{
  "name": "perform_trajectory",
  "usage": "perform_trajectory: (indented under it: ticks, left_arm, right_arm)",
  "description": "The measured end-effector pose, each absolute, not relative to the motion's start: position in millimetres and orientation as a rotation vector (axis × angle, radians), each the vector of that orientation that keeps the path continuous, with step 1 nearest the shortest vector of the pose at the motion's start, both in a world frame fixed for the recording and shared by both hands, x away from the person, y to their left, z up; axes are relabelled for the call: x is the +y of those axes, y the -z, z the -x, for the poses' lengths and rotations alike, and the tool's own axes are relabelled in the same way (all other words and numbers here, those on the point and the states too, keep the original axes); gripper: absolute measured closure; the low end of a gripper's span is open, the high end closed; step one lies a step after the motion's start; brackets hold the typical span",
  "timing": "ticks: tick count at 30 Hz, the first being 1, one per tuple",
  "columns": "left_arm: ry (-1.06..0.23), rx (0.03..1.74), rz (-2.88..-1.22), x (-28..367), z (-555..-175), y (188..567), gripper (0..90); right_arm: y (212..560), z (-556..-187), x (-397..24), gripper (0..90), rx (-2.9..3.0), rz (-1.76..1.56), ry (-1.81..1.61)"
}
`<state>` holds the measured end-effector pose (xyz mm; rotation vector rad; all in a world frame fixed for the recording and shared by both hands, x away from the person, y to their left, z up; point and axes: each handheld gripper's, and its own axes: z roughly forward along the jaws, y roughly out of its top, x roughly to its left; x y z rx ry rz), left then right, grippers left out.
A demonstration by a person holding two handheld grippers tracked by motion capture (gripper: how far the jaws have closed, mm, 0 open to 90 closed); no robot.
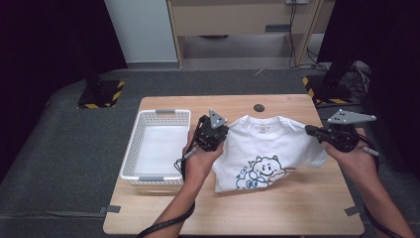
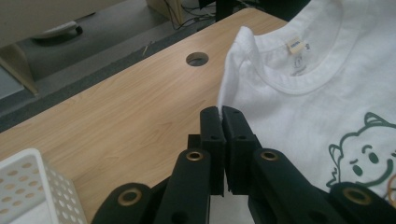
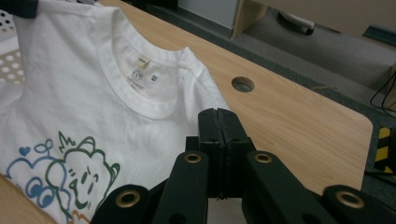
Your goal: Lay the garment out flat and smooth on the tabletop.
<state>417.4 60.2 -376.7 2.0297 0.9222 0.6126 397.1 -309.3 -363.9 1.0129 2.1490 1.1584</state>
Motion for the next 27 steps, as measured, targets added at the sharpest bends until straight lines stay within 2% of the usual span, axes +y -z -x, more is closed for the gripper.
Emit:
perform_trajectory:
  ticks: [10,23,25,27]
  left_arm:
    - [-0.595,1.023,-2.125,46.2,-477.4,416.9,88.5]
    - [-0.55,1.123,-2.154,43.1,-520.7,457.1,88.0]
    - [-0.547,1.137,-2.161,43.5,-526.4,464.2,85.6]
    - [-0.549,1.164,-2.148,44.3,-528.6,470.2,74.2]
  right_arm:
    - [416.7,-454.9,-306.0,89.4,2.186,-1.177,-1.054]
    - [461.7,-499.6,-304.1,88.8,2.187,-1.307,-0.958]
    - [468.4,-506.0,-304.2,83.1,2.176,-1.318,-0.949]
    - [475.4,-510.5,-303.4,73.5,2.168,-1.339,-0.937]
